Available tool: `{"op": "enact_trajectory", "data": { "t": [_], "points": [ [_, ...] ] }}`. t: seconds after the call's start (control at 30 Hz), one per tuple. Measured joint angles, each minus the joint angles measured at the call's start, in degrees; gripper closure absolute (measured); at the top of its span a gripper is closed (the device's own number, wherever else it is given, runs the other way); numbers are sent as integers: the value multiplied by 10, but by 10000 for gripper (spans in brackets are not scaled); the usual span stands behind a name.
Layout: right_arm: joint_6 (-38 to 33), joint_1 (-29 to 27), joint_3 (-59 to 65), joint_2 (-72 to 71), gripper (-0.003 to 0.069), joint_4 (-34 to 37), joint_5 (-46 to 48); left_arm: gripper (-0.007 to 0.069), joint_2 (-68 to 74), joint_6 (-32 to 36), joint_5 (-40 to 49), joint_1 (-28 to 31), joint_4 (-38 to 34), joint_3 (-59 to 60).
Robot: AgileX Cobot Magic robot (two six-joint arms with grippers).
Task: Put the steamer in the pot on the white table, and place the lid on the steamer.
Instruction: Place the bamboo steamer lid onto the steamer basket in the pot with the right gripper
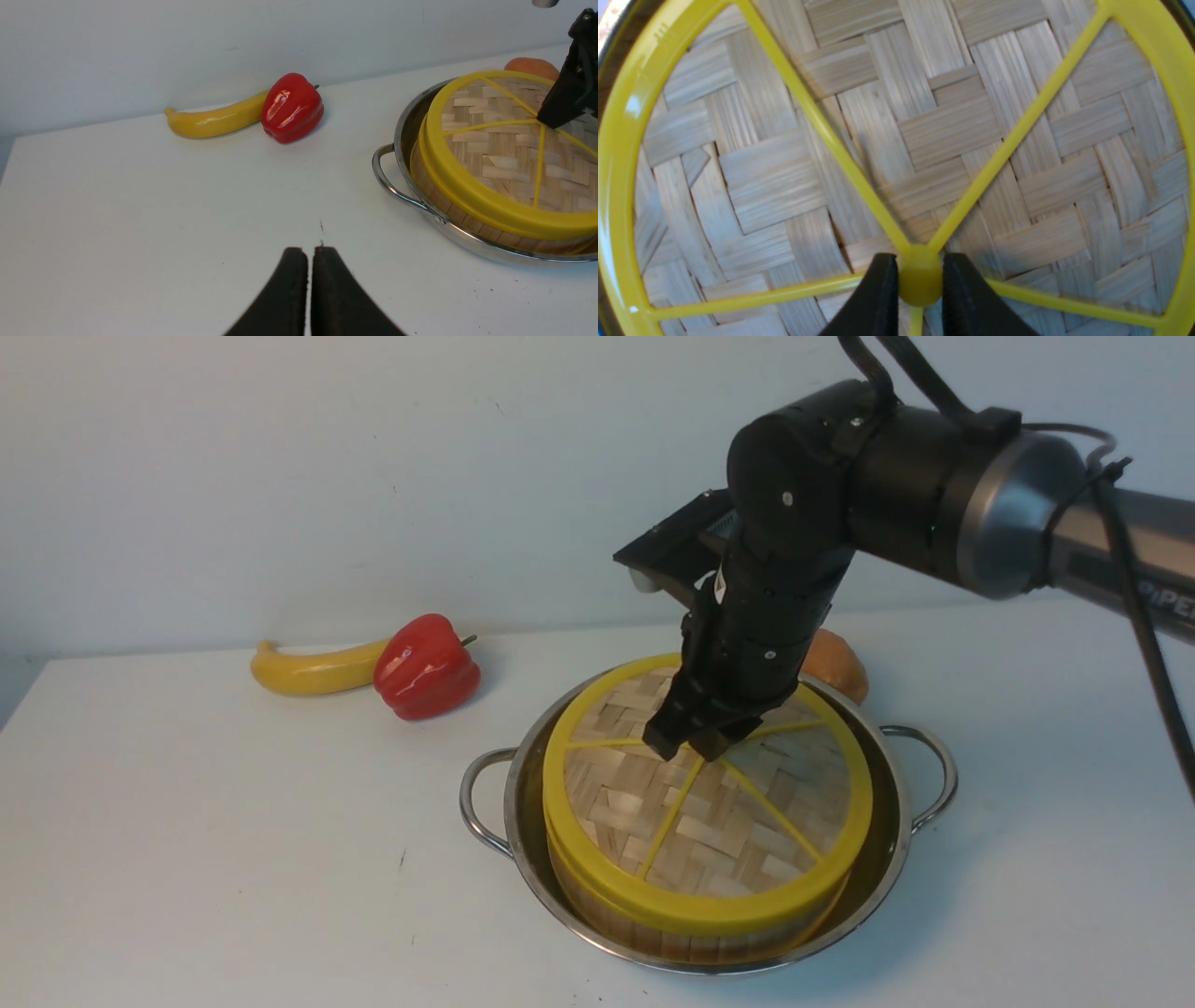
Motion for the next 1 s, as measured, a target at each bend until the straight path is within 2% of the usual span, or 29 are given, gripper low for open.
{"op": "enact_trajectory", "data": {
  "t": [1.0],
  "points": [
    [-25, -3, 0, 2, 529, 14, -15, 615, 0, 0, 0, 0, 0, 0]
  ]
}}
